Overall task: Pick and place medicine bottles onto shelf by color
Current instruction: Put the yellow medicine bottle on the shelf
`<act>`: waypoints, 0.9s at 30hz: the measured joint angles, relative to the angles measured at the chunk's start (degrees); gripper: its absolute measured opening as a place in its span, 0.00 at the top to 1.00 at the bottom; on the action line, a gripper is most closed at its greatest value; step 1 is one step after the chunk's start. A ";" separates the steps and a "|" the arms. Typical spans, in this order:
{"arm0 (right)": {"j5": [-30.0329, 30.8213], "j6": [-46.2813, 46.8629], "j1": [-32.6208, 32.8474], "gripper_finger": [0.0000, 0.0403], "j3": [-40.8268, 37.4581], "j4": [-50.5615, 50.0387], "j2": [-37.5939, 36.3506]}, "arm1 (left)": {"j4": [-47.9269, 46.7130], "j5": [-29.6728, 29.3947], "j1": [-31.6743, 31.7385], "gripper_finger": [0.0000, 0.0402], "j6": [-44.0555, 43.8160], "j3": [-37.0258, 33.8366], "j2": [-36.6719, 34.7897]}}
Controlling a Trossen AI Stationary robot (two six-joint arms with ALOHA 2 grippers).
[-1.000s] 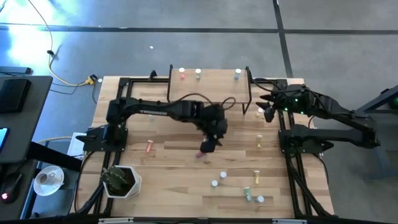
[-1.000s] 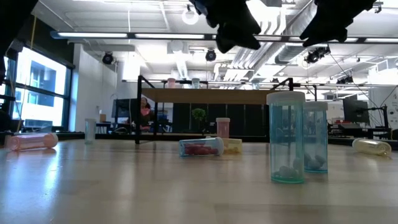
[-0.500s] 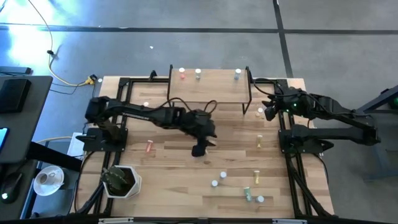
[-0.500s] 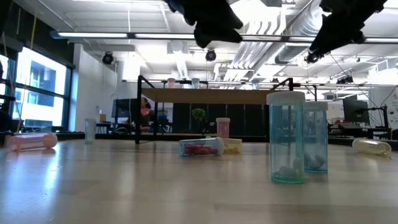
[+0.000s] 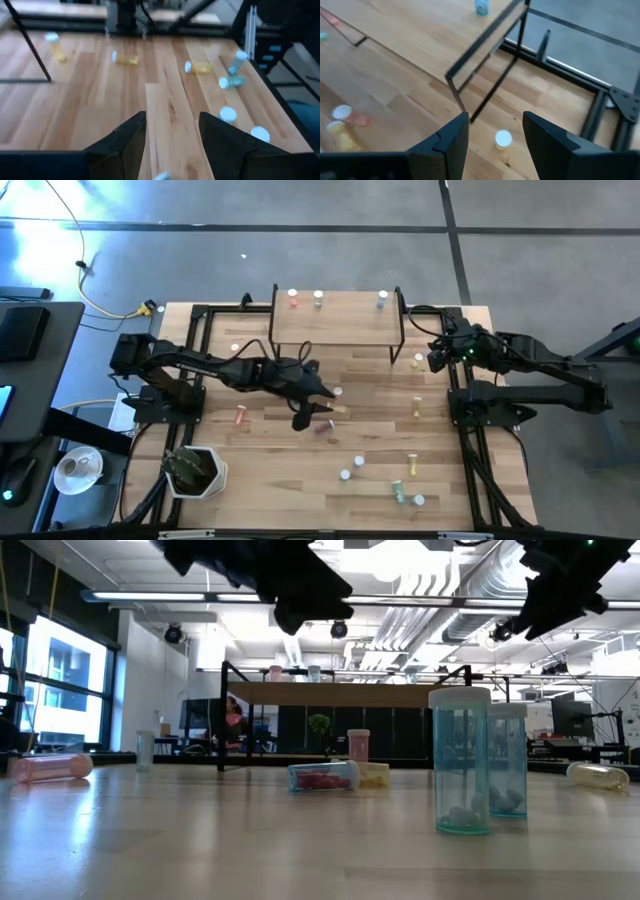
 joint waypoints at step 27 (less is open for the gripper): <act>2.73 -3.98 -14.91 0.56 0.00 -0.76 4.22 | -1.63 -9.79 -0.74 0.57 2.68 -5.54 -8.22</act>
